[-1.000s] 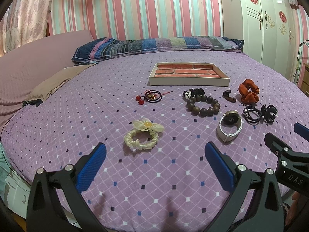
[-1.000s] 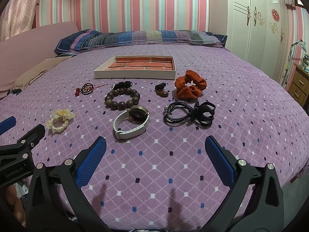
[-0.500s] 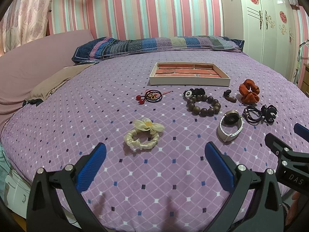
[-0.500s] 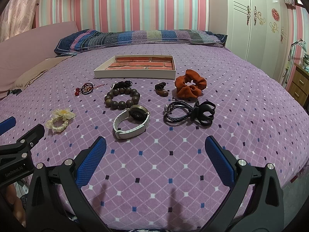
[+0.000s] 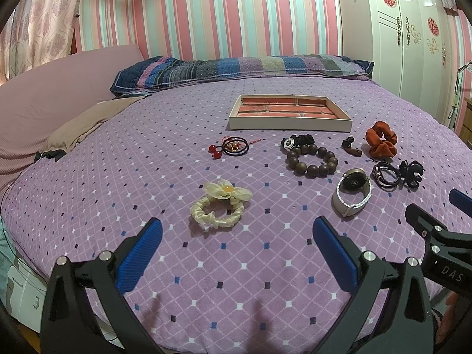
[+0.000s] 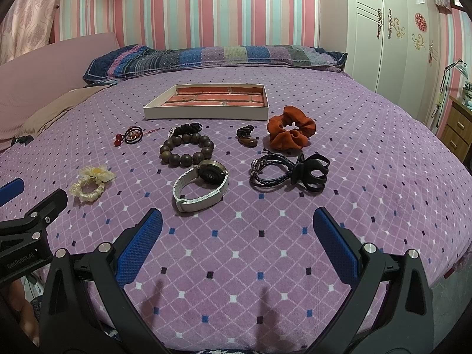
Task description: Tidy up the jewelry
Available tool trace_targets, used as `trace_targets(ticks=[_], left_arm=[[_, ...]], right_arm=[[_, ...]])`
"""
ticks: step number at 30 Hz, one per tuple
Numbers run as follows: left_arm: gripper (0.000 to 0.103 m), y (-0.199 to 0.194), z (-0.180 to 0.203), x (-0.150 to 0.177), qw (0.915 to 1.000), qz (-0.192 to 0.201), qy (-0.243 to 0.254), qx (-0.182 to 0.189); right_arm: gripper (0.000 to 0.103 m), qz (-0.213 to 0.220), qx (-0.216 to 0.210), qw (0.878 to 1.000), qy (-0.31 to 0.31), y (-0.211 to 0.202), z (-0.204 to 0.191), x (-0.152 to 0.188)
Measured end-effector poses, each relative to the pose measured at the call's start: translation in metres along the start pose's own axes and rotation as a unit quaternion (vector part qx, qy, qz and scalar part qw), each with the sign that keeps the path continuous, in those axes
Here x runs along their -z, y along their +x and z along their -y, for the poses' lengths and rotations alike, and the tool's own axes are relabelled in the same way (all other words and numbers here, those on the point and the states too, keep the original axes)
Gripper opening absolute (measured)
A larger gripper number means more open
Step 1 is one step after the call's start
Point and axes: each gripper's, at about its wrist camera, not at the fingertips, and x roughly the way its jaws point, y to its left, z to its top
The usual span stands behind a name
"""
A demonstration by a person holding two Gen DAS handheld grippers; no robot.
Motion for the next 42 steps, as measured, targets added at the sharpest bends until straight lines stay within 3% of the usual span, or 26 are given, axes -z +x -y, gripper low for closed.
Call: trace_targets(ticks=[16, 29, 33, 38, 42], left_arm=[[0.099, 0.001, -0.006, 0.004, 1.0000, 0.001, -0.001, -0.003], [0.099, -0.012, -0.013, 0.008, 0.9997, 0.019, -0.014, -0.004], [0.099, 0.006, -0.012, 0.003, 0.9997, -0.021, -0.006, 0.011], [0.099, 0.033, -0.023, -0.006, 0.9992, -0.038, -0.001, -0.009], [0.099, 0.061, -0.042, -0.009, 0.9967, -0.072, -0.036, 0.016]], right_arm=[[0.099, -0.002, -0.003, 1.000, 0.002, 0.002, -0.002, 0.003], [0.099, 0.002, -0.014, 0.998, 0.062, -0.004, 0.024, 0.003], [0.099, -0.015, -0.033, 0.998, 0.057, 0.003, 0.028, -0.003], [0.099, 0.042, 0.016, 0.999, 0.024, 0.000, 0.045, -0.025], [0.099, 0.037, 0.035, 0.999, 0.014, 0.023, 0.056, -0.032]])
